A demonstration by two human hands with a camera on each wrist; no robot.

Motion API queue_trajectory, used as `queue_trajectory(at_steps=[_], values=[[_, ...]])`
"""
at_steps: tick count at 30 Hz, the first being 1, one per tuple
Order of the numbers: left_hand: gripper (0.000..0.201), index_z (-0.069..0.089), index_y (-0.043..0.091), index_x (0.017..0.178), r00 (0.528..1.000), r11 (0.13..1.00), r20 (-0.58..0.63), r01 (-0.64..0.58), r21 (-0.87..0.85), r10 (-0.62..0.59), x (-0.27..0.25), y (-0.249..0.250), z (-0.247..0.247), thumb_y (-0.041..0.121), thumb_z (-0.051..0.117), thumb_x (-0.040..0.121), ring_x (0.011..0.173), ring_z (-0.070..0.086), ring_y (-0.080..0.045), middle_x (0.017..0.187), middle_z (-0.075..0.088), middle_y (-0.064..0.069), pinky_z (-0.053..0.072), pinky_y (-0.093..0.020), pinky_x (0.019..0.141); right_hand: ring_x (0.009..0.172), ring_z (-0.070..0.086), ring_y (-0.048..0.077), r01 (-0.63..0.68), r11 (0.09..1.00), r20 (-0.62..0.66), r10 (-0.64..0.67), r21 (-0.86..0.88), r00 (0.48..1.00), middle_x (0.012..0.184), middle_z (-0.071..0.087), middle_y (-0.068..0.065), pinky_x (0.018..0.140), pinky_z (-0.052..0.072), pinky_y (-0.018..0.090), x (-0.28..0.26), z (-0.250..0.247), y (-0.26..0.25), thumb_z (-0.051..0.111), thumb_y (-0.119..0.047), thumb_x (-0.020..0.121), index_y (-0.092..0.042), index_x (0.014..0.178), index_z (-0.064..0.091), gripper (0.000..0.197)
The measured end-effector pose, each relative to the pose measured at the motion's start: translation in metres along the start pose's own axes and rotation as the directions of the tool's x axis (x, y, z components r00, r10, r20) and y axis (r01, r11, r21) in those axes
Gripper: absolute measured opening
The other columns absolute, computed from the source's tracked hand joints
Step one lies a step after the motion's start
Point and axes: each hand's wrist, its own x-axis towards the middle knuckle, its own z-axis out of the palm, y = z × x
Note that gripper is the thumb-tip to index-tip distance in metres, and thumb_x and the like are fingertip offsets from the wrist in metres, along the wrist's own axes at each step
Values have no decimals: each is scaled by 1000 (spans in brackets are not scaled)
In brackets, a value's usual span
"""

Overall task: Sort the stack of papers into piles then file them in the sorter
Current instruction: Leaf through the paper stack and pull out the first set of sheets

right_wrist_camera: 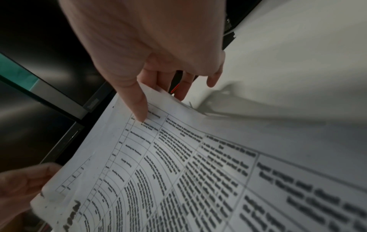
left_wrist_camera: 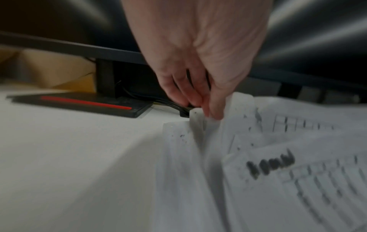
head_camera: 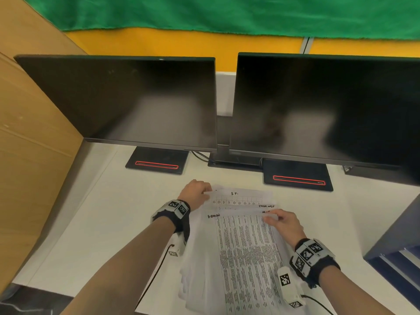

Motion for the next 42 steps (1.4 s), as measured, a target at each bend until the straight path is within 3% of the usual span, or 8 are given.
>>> queue_trajectory(at_steps=[6,12,15,21,31,34,39,42], values=[[13,72,12,94,987,951,112,-81,-297,119,-23,-6,2,14,61,88,88,56,-15,96,65,-4,47,-31,87,117,41,15,65,998,-55,-64,26,996,124,41,0,111,27,34,0,1,-4,73,-13,78,-20,88,70,13],[23,66,18,112,988,932,152,29,-360,28,-30,-10,12,24,57,91,91,58,-17,116,58,-5,51,-33,88,105,60,23,69,994,34,-72,79,997,105,66,4,104,40,48,-2,3,-4,74,-17,78,-17,92,73,14],[32,50,19,129,987,868,59,162,-470,-152,-20,-5,13,25,40,99,86,59,-24,122,39,-8,57,-31,66,103,60,23,57,993,43,-62,101,997,102,67,5,103,41,44,-3,1,-6,73,-15,78,-19,87,73,9],[22,64,23,107,997,987,-47,60,-150,-68,3,11,11,26,60,86,96,57,-22,114,49,-2,46,-32,86,99,64,21,31,988,58,-40,153,998,100,70,6,95,45,36,-6,0,-13,67,-7,82,-16,88,70,11],[13,43,13,102,976,999,-218,-32,-14,29,-10,35,-14,22,35,99,74,59,-30,83,64,-10,41,-32,63,86,68,19,-10,985,35,4,171,999,89,73,5,80,52,31,-4,1,-18,64,-11,86,-12,88,69,6],[13,46,18,107,886,991,-461,-9,-134,-54,-22,36,-55,17,36,99,74,61,-29,83,65,-8,40,-31,63,88,69,21,-25,991,32,20,135,999,90,73,6,82,52,33,-2,-1,-15,65,-13,86,-10,89,70,7],[25,55,15,100,551,962,-832,-256,-97,63,-55,27,-167,-1,39,90,84,50,-5,96,59,-4,38,-17,76,92,67,20,-48,990,38,43,136,998,94,73,5,88,51,36,1,-5,-15,65,-16,86,-15,89,70,6],[30,47,36,88,532,930,-844,-277,-241,-60,-70,4,-214,8,38,95,71,48,4,85,53,13,39,-15,65,95,66,22,-76,986,43,70,151,997,98,72,7,93,49,38,2,-4,-19,65,-16,86,-16,91,70,7]])
